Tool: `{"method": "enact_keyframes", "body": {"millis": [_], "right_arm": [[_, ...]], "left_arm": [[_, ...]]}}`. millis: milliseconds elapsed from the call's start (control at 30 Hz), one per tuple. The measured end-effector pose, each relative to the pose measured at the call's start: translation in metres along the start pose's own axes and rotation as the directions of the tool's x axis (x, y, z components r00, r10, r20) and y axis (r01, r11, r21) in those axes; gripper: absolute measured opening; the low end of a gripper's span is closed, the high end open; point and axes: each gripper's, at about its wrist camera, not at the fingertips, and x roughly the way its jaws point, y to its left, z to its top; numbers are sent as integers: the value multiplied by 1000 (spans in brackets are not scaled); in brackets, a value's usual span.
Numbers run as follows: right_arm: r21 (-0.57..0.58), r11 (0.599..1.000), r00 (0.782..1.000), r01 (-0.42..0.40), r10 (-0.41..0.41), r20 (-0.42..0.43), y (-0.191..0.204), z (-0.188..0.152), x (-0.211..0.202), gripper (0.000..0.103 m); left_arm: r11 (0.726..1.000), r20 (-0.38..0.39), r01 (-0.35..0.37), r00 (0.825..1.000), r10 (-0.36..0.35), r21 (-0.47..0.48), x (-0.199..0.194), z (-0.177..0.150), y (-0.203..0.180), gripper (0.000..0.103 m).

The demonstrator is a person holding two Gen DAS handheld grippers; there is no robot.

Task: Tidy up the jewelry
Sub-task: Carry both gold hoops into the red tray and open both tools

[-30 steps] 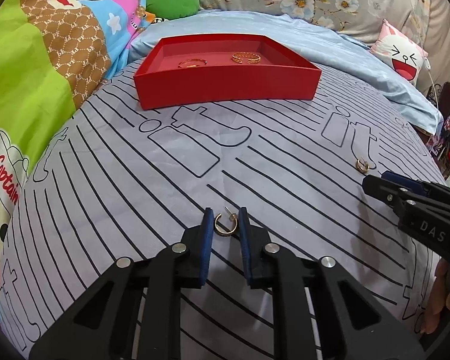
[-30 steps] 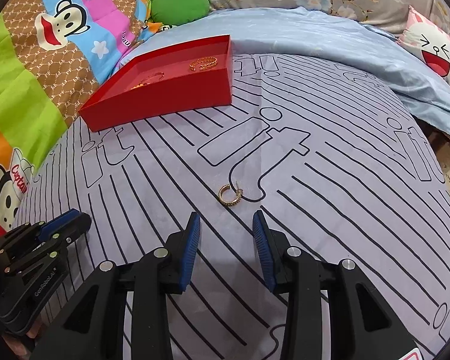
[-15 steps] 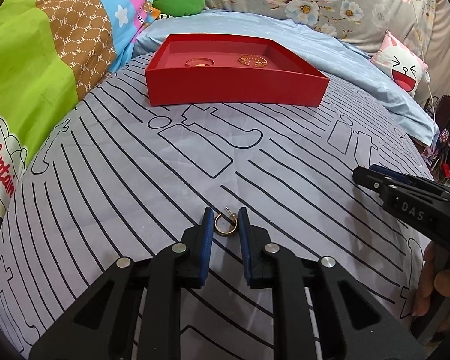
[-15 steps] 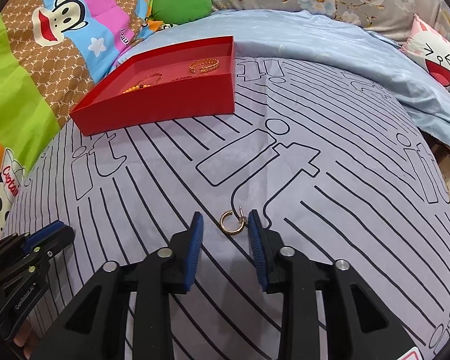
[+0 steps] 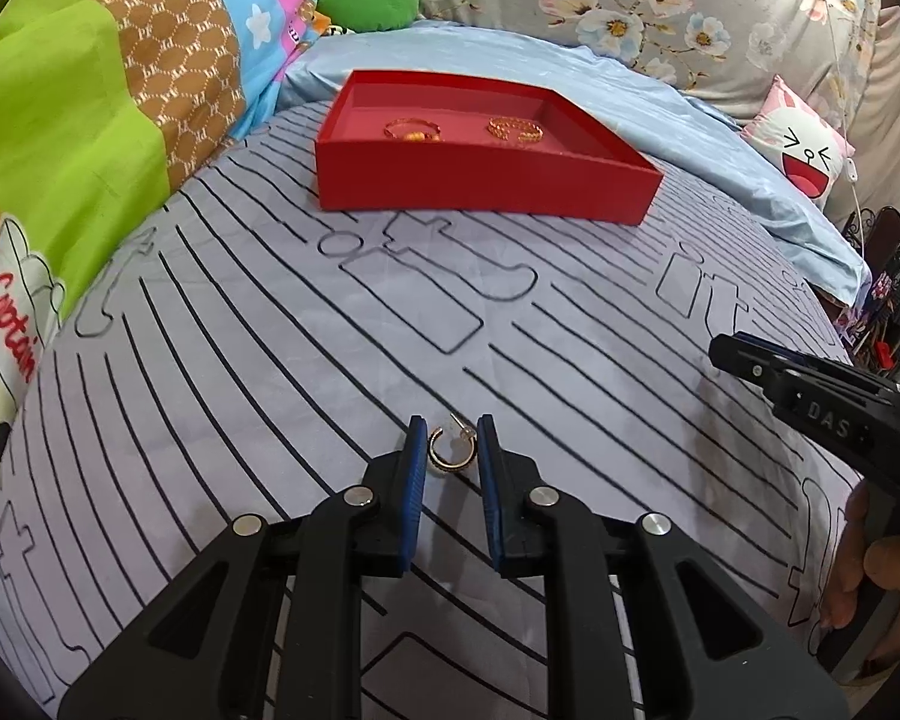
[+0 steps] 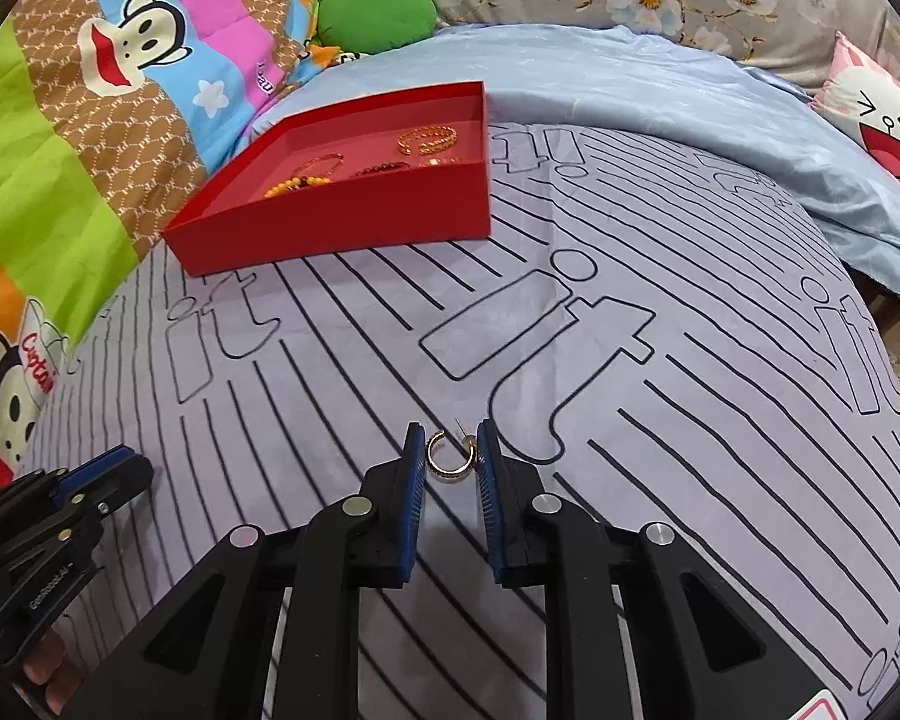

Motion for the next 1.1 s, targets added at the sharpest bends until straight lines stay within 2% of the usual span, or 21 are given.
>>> {"method": "enact_keyframes", "body": {"millis": [300, 633, 900, 1100], "right_arm": [[-43, 998, 997, -39, 42, 62, 23, 28, -19, 17], [-77, 996, 988, -44, 55, 143, 38, 89, -18, 17], [-110, 994, 980, -28, 49, 194, 48, 141, -3, 17], [-123, 992, 980, -27, 50, 191, 51, 169, 20, 17]], "left_arm": [[998, 49, -46, 998, 44, 35, -8, 45, -10, 17], [995, 120, -80, 990, 72, 60, -3, 120, -22, 17], [992, 143, -106, 985, 97, 60, 16, 168, -22, 17], [992, 141, -107, 985, 98, 59, 38, 196, -22, 17]]}}
